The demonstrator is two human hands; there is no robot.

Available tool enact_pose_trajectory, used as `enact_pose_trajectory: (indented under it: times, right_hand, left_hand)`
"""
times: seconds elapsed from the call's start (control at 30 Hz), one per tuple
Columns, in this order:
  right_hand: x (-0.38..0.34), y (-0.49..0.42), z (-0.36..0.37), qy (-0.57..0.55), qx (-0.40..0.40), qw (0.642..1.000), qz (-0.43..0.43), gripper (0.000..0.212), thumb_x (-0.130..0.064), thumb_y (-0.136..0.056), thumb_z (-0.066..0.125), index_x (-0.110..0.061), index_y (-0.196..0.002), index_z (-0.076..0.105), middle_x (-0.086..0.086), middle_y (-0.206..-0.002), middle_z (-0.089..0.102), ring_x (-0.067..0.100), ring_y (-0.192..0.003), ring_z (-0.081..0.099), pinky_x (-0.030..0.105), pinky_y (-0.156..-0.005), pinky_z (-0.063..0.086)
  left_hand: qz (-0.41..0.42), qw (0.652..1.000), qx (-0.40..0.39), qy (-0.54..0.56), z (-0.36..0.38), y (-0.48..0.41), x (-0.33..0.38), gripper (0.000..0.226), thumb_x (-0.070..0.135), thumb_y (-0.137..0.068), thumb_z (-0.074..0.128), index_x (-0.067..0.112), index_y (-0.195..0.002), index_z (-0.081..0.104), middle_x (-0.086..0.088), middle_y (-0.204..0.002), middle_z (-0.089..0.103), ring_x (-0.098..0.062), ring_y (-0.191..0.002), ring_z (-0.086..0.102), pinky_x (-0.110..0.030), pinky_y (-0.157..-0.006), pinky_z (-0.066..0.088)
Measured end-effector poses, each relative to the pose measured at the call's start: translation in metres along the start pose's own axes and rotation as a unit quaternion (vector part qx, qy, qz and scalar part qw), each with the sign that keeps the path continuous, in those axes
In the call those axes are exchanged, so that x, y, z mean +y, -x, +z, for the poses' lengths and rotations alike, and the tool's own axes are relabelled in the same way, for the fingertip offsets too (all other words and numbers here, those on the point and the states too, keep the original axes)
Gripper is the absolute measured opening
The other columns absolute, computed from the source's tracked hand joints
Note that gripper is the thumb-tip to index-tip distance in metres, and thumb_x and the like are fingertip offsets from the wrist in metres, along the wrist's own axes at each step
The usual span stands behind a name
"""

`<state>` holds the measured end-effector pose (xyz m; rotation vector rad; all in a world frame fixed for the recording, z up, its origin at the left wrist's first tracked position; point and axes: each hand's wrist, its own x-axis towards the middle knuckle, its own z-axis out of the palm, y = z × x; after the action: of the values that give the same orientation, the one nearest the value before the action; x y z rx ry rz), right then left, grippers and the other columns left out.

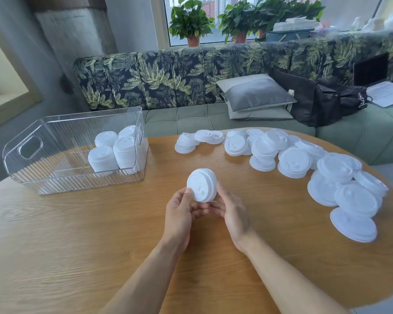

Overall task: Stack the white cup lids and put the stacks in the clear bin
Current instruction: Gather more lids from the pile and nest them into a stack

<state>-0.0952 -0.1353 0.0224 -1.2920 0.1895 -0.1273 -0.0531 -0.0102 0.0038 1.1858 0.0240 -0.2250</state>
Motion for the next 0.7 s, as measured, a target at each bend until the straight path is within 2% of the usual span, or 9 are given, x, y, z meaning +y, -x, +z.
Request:
enact_pose_trajectory:
  times: [0.1, 0.17, 0.23, 0.33, 0.4, 0.57, 0.7]
  right_hand:
    - [0.004, 0.001, 0.001, 0.032, -0.008, 0.999, -0.019, 0.025, -0.032, -0.094, 0.074, -0.011, -0.107, 0.077, 0.005, -0.096, 0.081, 0.010, -0.084, 0.076, 0.020, -0.072, 0.058]
    - [0.008, 0.001, 0.001, 0.030, -0.002, 0.999, -0.026, 0.026, -0.029, -0.089, 0.077, -0.012, -0.108, 0.076, 0.004, -0.095, 0.081, 0.010, -0.081, 0.076, 0.017, -0.068, 0.057]
    - [0.010, -0.001, -0.001, 0.031, 0.022, 0.999, -0.027, 0.029, -0.033, -0.084, 0.078, -0.016, -0.108, 0.075, 0.003, -0.097, 0.081, 0.015, -0.087, 0.076, 0.024, -0.073, 0.058]
    - [0.012, -0.006, -0.008, 0.023, 0.055, 0.998, -0.010, 0.042, -0.042, -0.071, 0.080, -0.023, -0.108, 0.073, 0.004, -0.097, 0.080, 0.025, -0.096, 0.074, 0.050, -0.092, 0.056]
    - [0.013, -0.007, -0.010, 0.019, 0.054, 0.998, -0.007, 0.042, -0.046, -0.068, 0.078, -0.027, -0.105, 0.075, 0.006, -0.097, 0.080, 0.026, -0.096, 0.073, 0.059, -0.098, 0.052]
    - [0.013, -0.007, -0.009, 0.008, 0.070, 0.997, -0.010, 0.045, -0.066, -0.075, 0.074, -0.029, -0.102, 0.077, 0.003, -0.103, 0.079, 0.027, -0.106, 0.073, 0.058, -0.106, 0.051]
    - [0.013, -0.007, -0.008, 0.012, 0.078, 0.997, -0.012, 0.045, -0.064, -0.076, 0.073, -0.026, -0.100, 0.079, 0.005, -0.101, 0.079, 0.029, -0.106, 0.072, 0.060, -0.106, 0.050]
  left_hand:
    - [0.017, 1.000, -0.004, -0.018, 0.001, 0.001, -0.001, 0.024, 0.021, -0.110, 0.051, 0.006, -0.127, 0.059, -0.019, -0.088, 0.075, -0.020, -0.068, 0.070, -0.031, -0.067, 0.061]
    - [0.025, 0.999, -0.002, -0.026, 0.002, 0.003, 0.000, 0.022, 0.018, -0.109, 0.052, 0.008, -0.126, 0.060, -0.016, -0.085, 0.075, -0.018, -0.066, 0.069, -0.030, -0.064, 0.060]
    - [0.028, 0.999, 0.007, -0.034, 0.002, 0.004, 0.000, 0.019, 0.016, -0.108, 0.054, 0.010, -0.123, 0.063, -0.011, -0.075, 0.071, -0.015, -0.058, 0.064, -0.025, -0.056, 0.055]
    - [0.031, 0.997, 0.033, -0.063, 0.001, 0.005, -0.001, 0.020, 0.024, -0.105, 0.060, 0.013, -0.117, 0.069, -0.001, -0.057, 0.057, -0.009, -0.047, 0.049, -0.021, -0.046, 0.042]
    - [0.036, 0.995, 0.033, -0.085, 0.001, 0.007, -0.002, 0.024, 0.033, -0.103, 0.063, 0.013, -0.110, 0.073, 0.001, -0.053, 0.051, -0.008, -0.045, 0.046, -0.021, -0.044, 0.039]
    - [0.031, 0.995, 0.028, -0.086, 0.001, 0.007, 0.000, 0.026, 0.033, -0.100, 0.068, 0.009, -0.108, 0.071, -0.001, -0.054, 0.053, -0.011, -0.046, 0.048, -0.022, -0.044, 0.041]
    - [0.041, 0.995, 0.017, -0.091, 0.000, 0.007, 0.001, 0.031, 0.041, -0.098, 0.070, 0.010, -0.102, 0.068, 0.002, -0.057, 0.056, -0.011, -0.046, 0.046, -0.023, -0.043, 0.038]
